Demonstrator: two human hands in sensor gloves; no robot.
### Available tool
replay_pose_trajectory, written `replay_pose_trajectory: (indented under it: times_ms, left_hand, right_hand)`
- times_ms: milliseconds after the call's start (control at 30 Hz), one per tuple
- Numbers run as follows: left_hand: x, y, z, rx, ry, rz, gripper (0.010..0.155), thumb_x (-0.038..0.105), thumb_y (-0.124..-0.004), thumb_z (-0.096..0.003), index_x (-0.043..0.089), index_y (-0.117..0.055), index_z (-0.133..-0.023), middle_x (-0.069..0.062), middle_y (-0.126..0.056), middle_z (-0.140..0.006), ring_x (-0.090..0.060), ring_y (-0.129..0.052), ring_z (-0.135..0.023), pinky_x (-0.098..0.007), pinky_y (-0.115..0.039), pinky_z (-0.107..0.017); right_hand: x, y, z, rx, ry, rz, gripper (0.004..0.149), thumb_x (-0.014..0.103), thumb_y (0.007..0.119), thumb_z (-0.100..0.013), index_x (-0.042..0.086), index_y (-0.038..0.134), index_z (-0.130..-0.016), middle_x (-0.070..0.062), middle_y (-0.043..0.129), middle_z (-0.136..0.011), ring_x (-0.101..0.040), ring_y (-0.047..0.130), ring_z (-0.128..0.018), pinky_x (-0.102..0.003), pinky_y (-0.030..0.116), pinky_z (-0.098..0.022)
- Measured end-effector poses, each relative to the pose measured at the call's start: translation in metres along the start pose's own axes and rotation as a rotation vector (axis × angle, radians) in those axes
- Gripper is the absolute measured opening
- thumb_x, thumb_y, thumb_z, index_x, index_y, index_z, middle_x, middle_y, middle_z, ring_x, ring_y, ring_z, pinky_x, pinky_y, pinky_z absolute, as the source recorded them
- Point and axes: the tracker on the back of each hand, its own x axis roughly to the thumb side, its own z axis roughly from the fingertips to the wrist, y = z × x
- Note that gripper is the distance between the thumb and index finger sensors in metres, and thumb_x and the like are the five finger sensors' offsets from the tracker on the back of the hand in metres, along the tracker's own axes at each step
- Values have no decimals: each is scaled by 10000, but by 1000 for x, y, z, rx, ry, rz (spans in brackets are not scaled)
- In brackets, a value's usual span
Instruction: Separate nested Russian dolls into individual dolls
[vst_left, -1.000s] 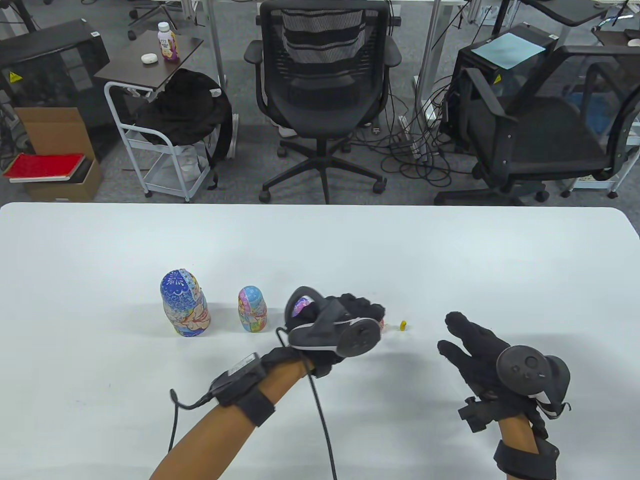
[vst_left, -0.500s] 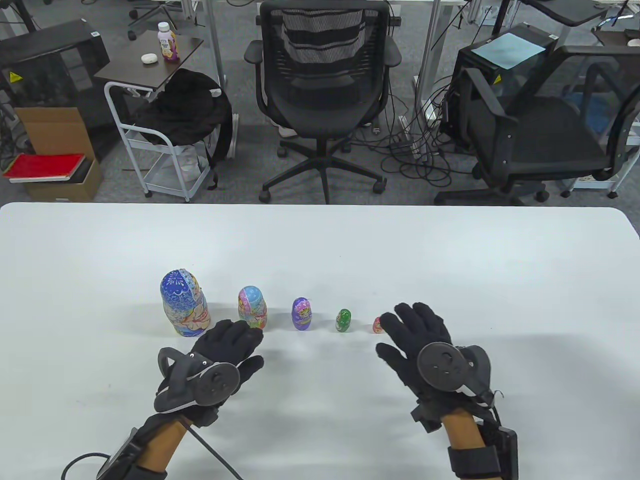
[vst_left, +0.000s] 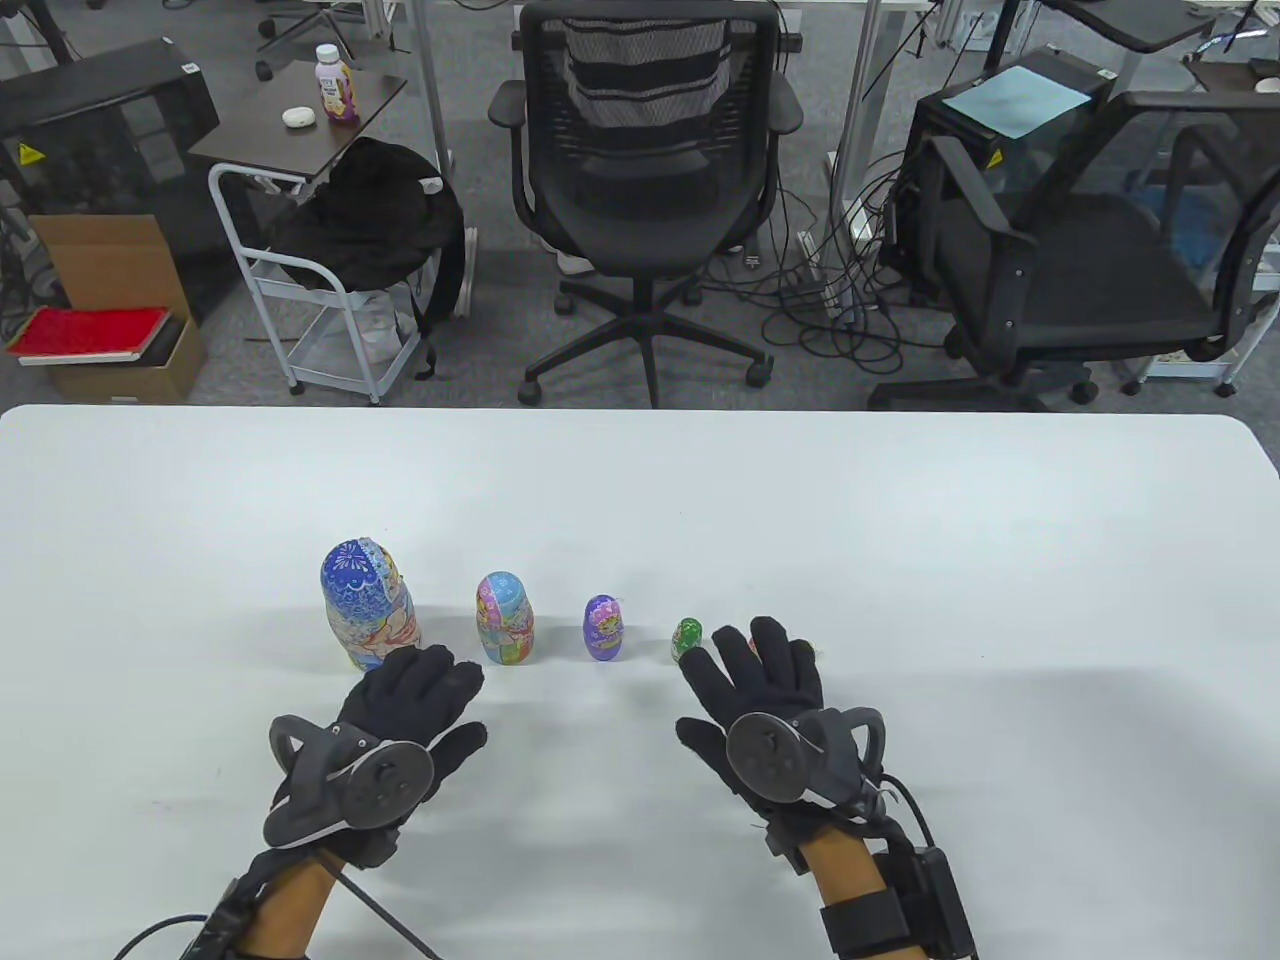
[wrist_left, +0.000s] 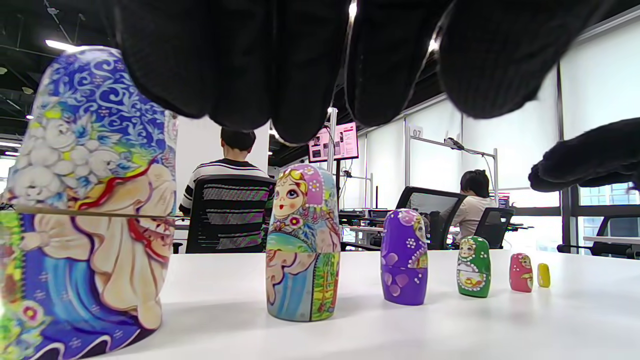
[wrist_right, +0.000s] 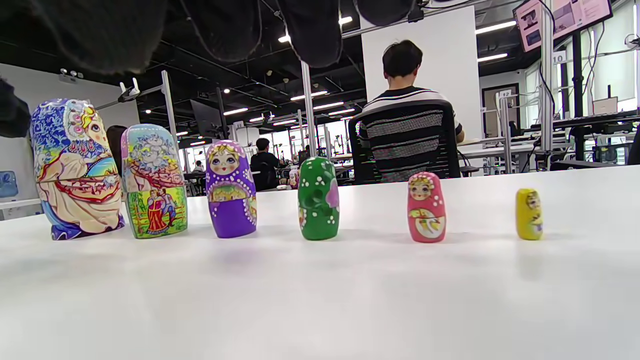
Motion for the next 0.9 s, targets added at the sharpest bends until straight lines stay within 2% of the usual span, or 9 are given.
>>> replay_pose_trajectory:
  times_ms: [467,633,900]
  left_hand:
    - [-5,-5,-1,-19,35,25,600,572,-719,-525,273,-685,-1045,-122,-782,-1057,-428,-809,-931,-535,-762,-655]
    - [-4,-7,-1,-41,47,27,610,569,-718,-527,273,-666,-1058,-139,-745,-1082,-434,-782,-951,-540,-749,-663]
    - [-5,-8,0,-50,58,24,608,569,-718,-527,273,-668,-1056,-142,-749,-1078,-437,-782,-949,-544,-747,-661]
  right_hand:
    - [1,0,2,-31,-1,-18,712,585,708,-488,310,518,-1116,-204,514,-1202,-502,417,-1086,-670,387,-757]
    - [-2,8,3,14,1,-102,698,573,707,-491,293,542,-1108,-206,555,-1184,-497,467,-1075,-669,405,-753]
    - [-4,15,3,48,-6,-140,688,568,711,-489,276,570,-1096,-210,603,-1161,-491,510,-1063,-667,432,-746]
